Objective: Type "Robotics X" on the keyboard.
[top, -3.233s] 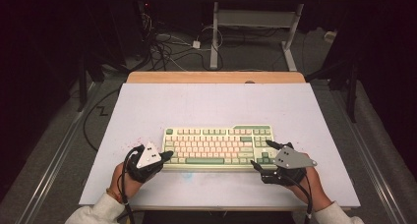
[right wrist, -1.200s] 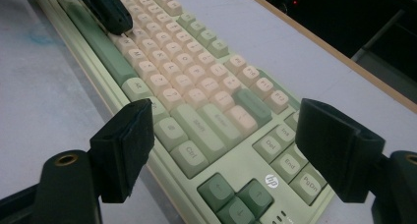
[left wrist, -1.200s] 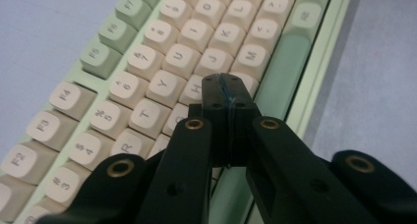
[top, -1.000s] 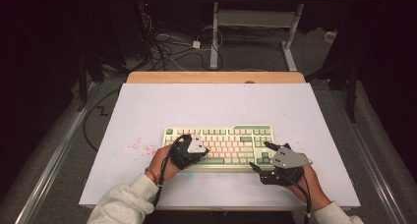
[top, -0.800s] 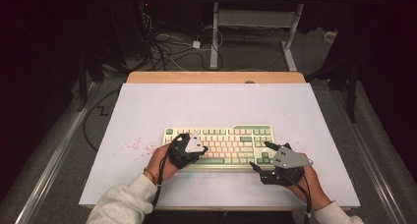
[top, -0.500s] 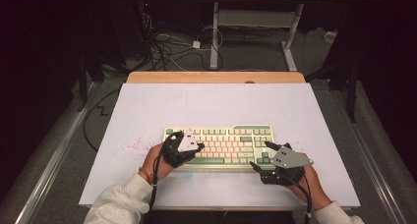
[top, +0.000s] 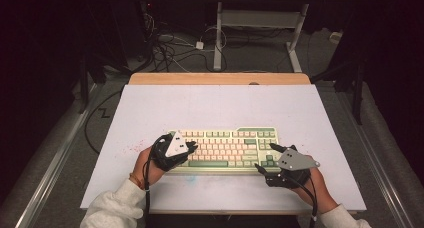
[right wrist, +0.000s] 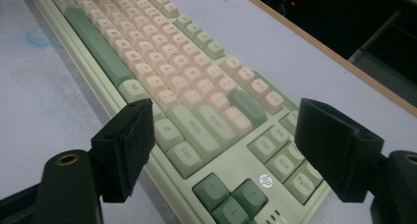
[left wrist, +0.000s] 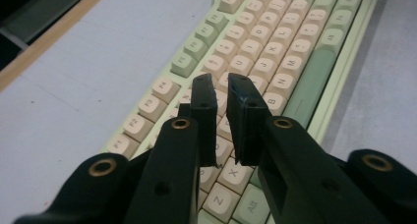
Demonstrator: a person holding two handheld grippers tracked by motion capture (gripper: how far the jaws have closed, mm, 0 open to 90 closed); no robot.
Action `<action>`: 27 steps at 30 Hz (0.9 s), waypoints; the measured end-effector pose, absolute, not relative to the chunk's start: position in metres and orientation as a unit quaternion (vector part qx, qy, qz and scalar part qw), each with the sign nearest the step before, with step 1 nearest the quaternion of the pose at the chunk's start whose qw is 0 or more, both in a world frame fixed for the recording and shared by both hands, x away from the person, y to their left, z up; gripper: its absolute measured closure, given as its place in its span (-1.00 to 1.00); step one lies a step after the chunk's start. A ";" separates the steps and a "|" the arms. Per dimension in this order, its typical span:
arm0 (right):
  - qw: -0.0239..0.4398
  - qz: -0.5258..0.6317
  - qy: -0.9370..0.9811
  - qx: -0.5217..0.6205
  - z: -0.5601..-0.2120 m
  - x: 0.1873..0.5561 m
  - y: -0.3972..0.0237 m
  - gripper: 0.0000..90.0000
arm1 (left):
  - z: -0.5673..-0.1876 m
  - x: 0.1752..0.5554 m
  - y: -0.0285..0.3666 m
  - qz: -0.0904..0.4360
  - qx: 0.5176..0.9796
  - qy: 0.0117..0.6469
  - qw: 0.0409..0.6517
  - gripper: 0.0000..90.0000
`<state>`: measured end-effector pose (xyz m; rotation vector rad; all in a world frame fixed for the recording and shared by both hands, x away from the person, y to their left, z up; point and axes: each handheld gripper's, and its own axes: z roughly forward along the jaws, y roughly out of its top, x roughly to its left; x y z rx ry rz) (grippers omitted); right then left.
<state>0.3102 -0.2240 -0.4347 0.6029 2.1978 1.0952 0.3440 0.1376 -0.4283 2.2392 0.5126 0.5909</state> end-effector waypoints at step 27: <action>0.301 0.423 0.820 0.242 -0.426 0.317 -0.224 -0.04 | -0.440 0.308 0.181 0.292 0.834 0.238 0.403 -0.62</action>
